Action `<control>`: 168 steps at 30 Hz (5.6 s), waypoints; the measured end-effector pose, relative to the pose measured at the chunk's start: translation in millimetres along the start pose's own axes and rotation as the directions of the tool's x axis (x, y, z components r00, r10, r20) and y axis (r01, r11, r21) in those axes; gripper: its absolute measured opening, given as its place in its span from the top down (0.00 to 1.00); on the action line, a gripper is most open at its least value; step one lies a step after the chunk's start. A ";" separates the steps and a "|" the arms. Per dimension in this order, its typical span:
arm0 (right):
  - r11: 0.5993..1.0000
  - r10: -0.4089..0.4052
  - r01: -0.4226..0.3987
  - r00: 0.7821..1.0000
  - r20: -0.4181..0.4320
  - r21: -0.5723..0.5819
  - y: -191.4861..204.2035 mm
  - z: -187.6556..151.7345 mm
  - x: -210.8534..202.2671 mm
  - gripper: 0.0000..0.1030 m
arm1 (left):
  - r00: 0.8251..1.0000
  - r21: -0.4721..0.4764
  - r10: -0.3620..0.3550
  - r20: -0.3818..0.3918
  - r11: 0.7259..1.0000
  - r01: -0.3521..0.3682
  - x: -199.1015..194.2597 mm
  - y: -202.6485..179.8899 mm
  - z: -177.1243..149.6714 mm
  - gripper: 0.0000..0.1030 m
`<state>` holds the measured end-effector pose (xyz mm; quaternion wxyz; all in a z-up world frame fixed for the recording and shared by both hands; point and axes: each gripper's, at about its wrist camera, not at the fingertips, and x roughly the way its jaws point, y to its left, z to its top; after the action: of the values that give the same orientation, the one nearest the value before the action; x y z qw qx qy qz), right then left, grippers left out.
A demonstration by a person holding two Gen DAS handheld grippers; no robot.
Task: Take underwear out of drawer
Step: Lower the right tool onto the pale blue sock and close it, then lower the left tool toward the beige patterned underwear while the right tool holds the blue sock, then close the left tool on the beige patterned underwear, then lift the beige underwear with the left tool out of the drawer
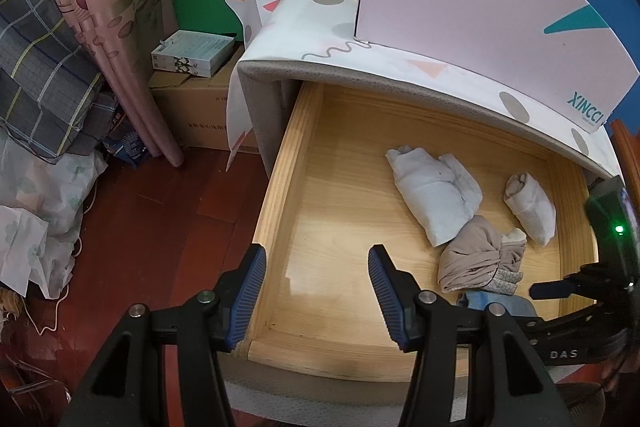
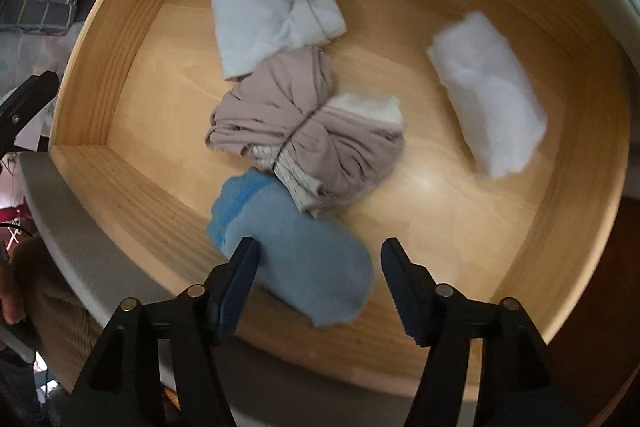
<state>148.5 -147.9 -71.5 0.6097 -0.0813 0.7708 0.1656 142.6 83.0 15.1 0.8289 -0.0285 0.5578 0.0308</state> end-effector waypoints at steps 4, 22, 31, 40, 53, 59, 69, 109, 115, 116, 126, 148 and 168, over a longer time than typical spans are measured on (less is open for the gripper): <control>0.998 0.057 -0.056 0.998 -0.033 0.017 -2.1 4.1 13.4 0.38 | 1.000 -0.002 -0.001 -0.001 1.000 0.001 0.4 -0.2 0.0 0.47; 0.997 0.033 -0.031 0.999 -0.032 0.067 -19.1 -27.7 16.4 0.59 | 1.000 -0.006 -0.003 -0.012 1.000 0.003 2.7 0.7 1.2 0.47; 0.973 -0.121 0.124 0.992 -0.028 0.196 -66.0 -60.3 8.9 0.59 | 1.000 0.006 0.001 -0.016 1.000 -0.001 3.0 -1.5 0.9 0.47; 0.908 -0.191 0.175 0.982 0.004 0.381 -105.4 -87.4 4.1 0.59 | 1.000 0.023 0.019 -0.015 1.000 -0.019 3.4 -5.4 0.7 0.47; 0.900 -0.194 0.166 0.980 0.031 0.403 -95.7 -90.7 0.1 0.58 | 0.994 0.163 -0.078 -0.081 0.982 0.091 10.9 -30.6 -1.0 0.47; 0.902 -0.191 0.160 0.981 0.037 0.400 -95.8 -87.4 -2.7 0.58 | 0.976 0.361 -0.165 -0.142 0.909 0.206 10.3 -71.6 -7.2 0.47; 0.906 -0.183 0.150 0.982 0.048 0.397 -94.9 -88.7 -4.8 0.57 | 0.964 0.632 -0.139 -0.228 0.732 0.255 25.9 -128.2 -18.3 0.47; 0.894 -0.168 0.129 0.984 0.052 0.429 -102.3 -87.5 -10.3 0.56 | 0.938 0.828 -0.023 -0.346 0.463 0.316 102.2 -214.9 12.5 0.44; 0.894 -0.167 0.129 0.985 0.053 0.429 -102.3 -87.2 -10.3 0.56 | 0.942 0.807 -0.021 -0.335 0.509 0.298 107.5 -216.9 18.1 0.44; 0.894 -0.167 0.128 0.985 0.053 0.430 -102.4 -87.1 -10.3 0.56 | 0.943 0.807 -0.018 -0.332 0.512 0.294 108.6 -217.5 19.2 0.44; 0.894 -0.167 0.129 0.985 0.053 0.429 -102.3 -87.2 -10.5 0.56 | 0.950 0.808 -0.020 -0.312 0.520 0.277 98.7 -215.0 6.4 0.48; 0.894 -0.170 0.132 0.984 0.051 0.428 -98.4 -84.7 -8.5 0.55 | 0.903 0.668 0.095 -0.418 0.706 0.235 104.6 -188.8 -5.7 0.53; 0.895 -0.174 0.138 0.984 0.046 0.424 -97.0 -81.6 -5.0 0.55 | 0.876 0.370 0.037 -0.482 0.914 0.165 105.1 -119.3 4.7 0.56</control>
<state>107.0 -267.6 -65.3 0.6557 -0.0032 0.7533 -0.0499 196.3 -33.5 -79.0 0.6536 0.1159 0.7383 -0.1197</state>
